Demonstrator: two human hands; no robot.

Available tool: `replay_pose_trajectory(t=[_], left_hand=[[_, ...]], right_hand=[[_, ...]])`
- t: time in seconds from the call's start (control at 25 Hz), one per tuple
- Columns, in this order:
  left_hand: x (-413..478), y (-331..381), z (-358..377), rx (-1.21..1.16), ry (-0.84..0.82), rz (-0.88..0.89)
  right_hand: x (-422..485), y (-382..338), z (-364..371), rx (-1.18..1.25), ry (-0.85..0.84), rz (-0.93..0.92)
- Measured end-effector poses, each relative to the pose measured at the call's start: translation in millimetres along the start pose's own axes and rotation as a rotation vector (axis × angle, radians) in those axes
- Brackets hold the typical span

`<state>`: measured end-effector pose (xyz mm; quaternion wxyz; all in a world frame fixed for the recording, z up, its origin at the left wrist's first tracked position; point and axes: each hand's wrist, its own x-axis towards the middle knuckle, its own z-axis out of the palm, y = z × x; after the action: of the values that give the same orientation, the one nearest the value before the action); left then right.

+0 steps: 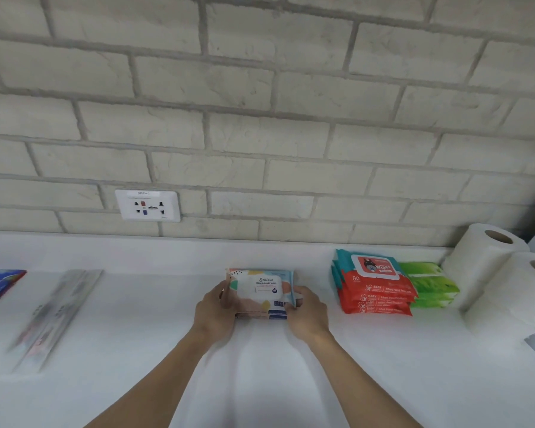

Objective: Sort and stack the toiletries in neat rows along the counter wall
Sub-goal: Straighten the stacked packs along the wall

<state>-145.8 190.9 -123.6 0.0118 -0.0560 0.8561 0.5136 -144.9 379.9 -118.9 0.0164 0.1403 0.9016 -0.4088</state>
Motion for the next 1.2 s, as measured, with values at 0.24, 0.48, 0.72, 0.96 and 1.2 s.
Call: replay_pose_trajectory(t=[0.24,0.48,0.72,0.96,1.2], left_hand=[[-1,-33,-47,0.005,0.036,-0.054],[-4,-58,-90,0.052,0.082,-0.094],[-7,-73,-135,0.038,0.116,-0.114],[8,-93,-162,0.121,0.058,-0.136],[46,-140,-160,0.192,0.038,-0.152]], right_hand=[[-16,-29,40,0.037,-0.062,-0.028],[-27,-62,78,0.052,-0.097,-0.046],[-39,-91,113,0.065,-0.143,-0.036],[-48,-110,130,0.137,-0.137,0.000],[-48,-116,140,0.137,-0.120,0.001]])
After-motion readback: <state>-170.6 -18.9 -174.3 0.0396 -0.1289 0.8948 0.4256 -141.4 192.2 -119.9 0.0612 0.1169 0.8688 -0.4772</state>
